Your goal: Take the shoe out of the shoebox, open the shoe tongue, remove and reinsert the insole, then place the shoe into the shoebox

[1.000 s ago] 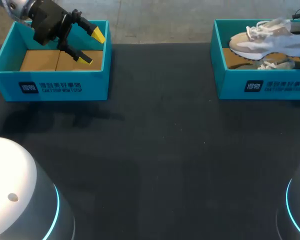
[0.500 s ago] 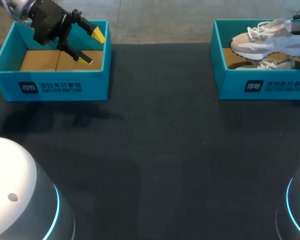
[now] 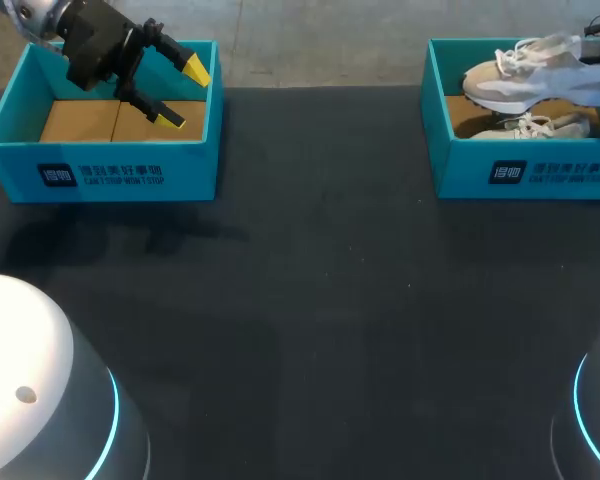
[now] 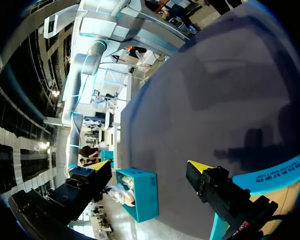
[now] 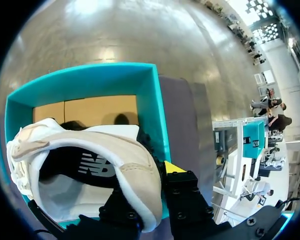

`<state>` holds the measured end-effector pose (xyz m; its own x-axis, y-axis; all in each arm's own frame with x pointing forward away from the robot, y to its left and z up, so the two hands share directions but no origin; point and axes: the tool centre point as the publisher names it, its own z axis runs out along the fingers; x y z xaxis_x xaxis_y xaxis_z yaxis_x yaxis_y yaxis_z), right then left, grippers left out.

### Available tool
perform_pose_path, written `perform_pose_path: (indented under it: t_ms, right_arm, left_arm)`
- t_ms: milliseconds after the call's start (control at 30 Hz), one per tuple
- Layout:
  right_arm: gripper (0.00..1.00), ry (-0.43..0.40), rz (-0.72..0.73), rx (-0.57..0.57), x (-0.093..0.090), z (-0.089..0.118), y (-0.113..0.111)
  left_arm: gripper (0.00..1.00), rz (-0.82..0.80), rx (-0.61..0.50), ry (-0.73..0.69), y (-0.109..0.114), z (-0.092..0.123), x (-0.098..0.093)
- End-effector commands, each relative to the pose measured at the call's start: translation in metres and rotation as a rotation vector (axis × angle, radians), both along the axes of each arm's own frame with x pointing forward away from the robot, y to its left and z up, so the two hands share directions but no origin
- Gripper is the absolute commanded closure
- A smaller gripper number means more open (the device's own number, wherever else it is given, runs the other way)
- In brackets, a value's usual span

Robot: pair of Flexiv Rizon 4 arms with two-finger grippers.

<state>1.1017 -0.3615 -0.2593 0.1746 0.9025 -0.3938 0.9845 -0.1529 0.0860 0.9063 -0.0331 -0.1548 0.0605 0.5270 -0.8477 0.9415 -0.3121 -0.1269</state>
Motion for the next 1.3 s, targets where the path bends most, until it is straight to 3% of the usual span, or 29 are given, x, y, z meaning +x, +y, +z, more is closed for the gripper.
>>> perform_pose_path:
  t_ms: [33,667,1300]
  right_arm:
    - [1.0,0.011,-0.002,0.001,0.011,-0.003,-0.001]
    - [1.0,-0.003,0.017,0.01,0.033,-0.025,-0.007]
    - [1.0,-0.022,0.022,0.009,0.042,-0.044,-0.009]
  left_arm:
    - [0.0,0.0,0.003,-0.002,0.0,0.0,0.0]
    - [0.0,0.0,0.003,-0.002,0.0,0.0,0.0]
    - [0.0,0.0,0.003,-0.002,0.0,0.0,0.0]
